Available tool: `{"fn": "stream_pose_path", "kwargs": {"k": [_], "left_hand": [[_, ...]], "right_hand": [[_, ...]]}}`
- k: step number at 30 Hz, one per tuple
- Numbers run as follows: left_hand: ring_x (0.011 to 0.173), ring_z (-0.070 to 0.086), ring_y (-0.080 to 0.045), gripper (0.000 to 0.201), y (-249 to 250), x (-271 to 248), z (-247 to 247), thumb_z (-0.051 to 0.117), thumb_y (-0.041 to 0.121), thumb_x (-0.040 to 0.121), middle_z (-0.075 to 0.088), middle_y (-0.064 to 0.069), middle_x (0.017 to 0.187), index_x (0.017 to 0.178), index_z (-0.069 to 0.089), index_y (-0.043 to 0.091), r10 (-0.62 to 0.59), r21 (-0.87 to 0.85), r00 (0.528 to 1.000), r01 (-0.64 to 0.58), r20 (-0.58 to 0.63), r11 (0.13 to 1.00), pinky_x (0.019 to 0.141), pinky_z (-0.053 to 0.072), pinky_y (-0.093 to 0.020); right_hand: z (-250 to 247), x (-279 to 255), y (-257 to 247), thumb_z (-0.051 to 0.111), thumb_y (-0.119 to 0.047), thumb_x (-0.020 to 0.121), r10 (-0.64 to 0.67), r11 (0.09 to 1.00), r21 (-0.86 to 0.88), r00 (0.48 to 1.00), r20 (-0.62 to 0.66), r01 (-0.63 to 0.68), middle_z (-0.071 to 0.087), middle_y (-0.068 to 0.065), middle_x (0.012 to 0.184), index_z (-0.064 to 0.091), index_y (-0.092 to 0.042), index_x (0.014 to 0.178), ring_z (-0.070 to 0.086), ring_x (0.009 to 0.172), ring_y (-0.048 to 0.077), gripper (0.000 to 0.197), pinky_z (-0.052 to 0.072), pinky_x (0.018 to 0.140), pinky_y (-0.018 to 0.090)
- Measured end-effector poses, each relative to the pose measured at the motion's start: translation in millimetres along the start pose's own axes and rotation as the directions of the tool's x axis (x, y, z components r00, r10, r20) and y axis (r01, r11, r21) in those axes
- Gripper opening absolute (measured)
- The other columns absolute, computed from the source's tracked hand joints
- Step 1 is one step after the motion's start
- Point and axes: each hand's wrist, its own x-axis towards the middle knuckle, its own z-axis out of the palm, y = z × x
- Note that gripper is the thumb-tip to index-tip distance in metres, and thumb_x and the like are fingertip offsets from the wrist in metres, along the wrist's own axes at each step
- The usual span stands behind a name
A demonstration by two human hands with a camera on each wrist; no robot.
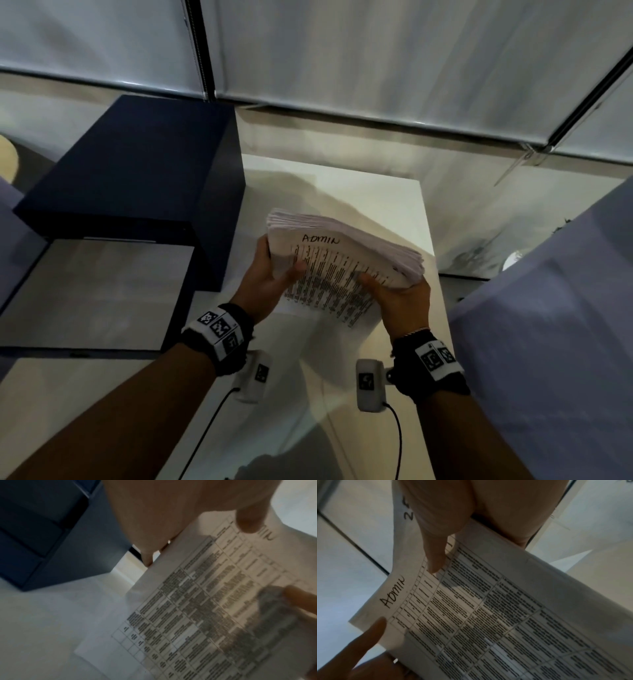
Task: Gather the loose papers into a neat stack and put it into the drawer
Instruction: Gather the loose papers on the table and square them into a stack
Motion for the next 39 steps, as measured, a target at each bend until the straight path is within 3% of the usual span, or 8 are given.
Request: {"fn": "stream_pose_path", "kwargs": {"k": [13, 17, 20, 22, 24, 28, 35, 39], "left_hand": [[0.124, 0.054, -0.010, 0.076, -11.6, 1.3, 6.5, 0.063, 0.009, 0.083, 0.055, 0.007, 0.132, 0.148, 0.029, 0.026, -0.183, -0.062, 0.980, 0.188, 0.073, 0.980, 0.095, 0.053, -0.034], [0.149, 0.022, -0.023, 0.112, 13.9, 9.5, 1.8, 0.073, 0.049, 0.073, 0.016, 0.000, 0.161, 0.154, -0.003, 0.036, 0.027, 0.198, 0.993, -0.004, -0.112, 0.980, 0.116, 0.028, -0.055], [0.152, -0.008, -0.030, 0.119, 78.3, 15.8, 11.4, 0.072, 0.054, 0.071, -0.006, 0.000, 0.164, 0.155, -0.006, 0.021, 0.431, 0.690, 0.891, -0.401, 0.143, 0.602, 0.119, 0.001, -0.062], [0.152, -0.003, -0.029, 0.105, 115.2, 24.5, 19.0, 0.065, 0.063, 0.072, 0.010, 0.003, 0.164, 0.153, 0.009, 0.029, 0.310, 0.845, 0.861, -0.480, 0.403, 0.235, 0.115, -0.005, -0.067], [0.142, 0.037, -0.025, 0.065, 127.2, 33.2, 22.0, 0.060, 0.060, 0.079, 0.052, 0.007, 0.141, 0.135, 0.038, 0.035, 0.141, 0.869, 0.878, -0.475, 0.457, 0.137, 0.117, 0.009, -0.063], [0.069, 0.063, -0.015, 0.016, 135.4, 33.0, 13.6, 0.066, 0.040, 0.086, 0.061, 0.010, 0.071, 0.088, 0.055, 0.030, 0.218, 0.787, 0.902, -0.432, 0.373, 0.440, 0.067, 0.048, -0.031], [0.079, 0.069, 0.002, 0.021, 122.8, 37.0, -45.2, 0.074, 0.022, 0.083, 0.073, 0.015, 0.084, 0.103, 0.069, 0.021, 0.097, 0.494, 0.995, -0.095, 0.023, 0.864, 0.065, 0.054, -0.014], [0.096, 0.073, -0.012, 0.030, 93.4, 39.5, -59.2, 0.073, 0.011, 0.083, 0.075, 0.004, 0.103, 0.113, 0.069, 0.010, 0.022, 0.185, 0.999, -0.014, -0.039, 0.983, 0.082, 0.060, -0.030]], "right_hand": [[-7.5, 10.1, 20.0, 0.088, -0.012, 0.066, 0.050, 0.994, -0.095, 0.999, -0.016, -0.051, 0.074, -0.001, 0.097, 0.070, -0.013, 0.105, 0.072, 0.092, 0.014, 0.043, 0.060, 0.074, 0.027], [-7.8, 10.9, 19.8, 0.084, -0.015, 0.073, 0.074, 0.982, -0.172, 0.997, -0.037, -0.080, 0.071, -0.013, 0.089, 0.069, -0.028, 0.092, 0.070, 0.087, 0.002, 0.027, 0.060, 0.075, 0.024], [-4.1, 11.8, 5.5, 0.080, -0.011, 0.077, -0.035, 0.966, -0.256, 0.998, 0.046, 0.046, 0.066, -0.017, 0.086, 0.068, -0.024, 0.095, 0.062, 0.075, -0.020, 0.025, 0.050, 0.070, 0.005], [1.0, 14.7, -7.3, 0.078, -0.011, 0.079, -0.123, 0.930, -0.331, 0.984, 0.128, 0.160, 0.066, -0.012, 0.083, 0.071, -0.017, 0.096, 0.057, 0.072, -0.025, 0.019, 0.042, 0.065, -0.003], [5.6, 17.7, -22.5, 0.077, -0.018, 0.081, -0.187, 0.880, -0.405, 0.964, 0.188, 0.250, 0.070, -0.002, 0.083, 0.074, -0.008, 0.091, 0.060, 0.071, -0.016, 0.015, 0.043, 0.064, 0.002], [3.3, 23.4, -35.5, 0.079, -0.029, 0.078, -0.188, 0.853, -0.458, 0.966, 0.176, 0.249, 0.067, -0.011, 0.076, 0.071, -0.014, 0.091, 0.062, 0.068, -0.009, 0.022, 0.046, 0.062, 0.007], [-39.2, 24.9, 6.9, 0.093, -0.020, 0.056, -0.020, 0.981, -0.192, 0.960, -0.280, -0.036, 0.038, -0.006, 0.141, 0.021, -0.015, 0.149, 0.042, 0.122, -0.001, 0.118, 0.031, 0.092, -0.006], [-51.6, 26.3, 28.6, 0.092, -0.019, 0.053, 0.285, 0.924, 0.305, 0.946, -0.152, -0.230, 0.058, 0.011, 0.135, 0.030, -0.025, 0.146, 0.061, 0.117, 0.026, 0.112, 0.050, 0.098, 0.051]]}}
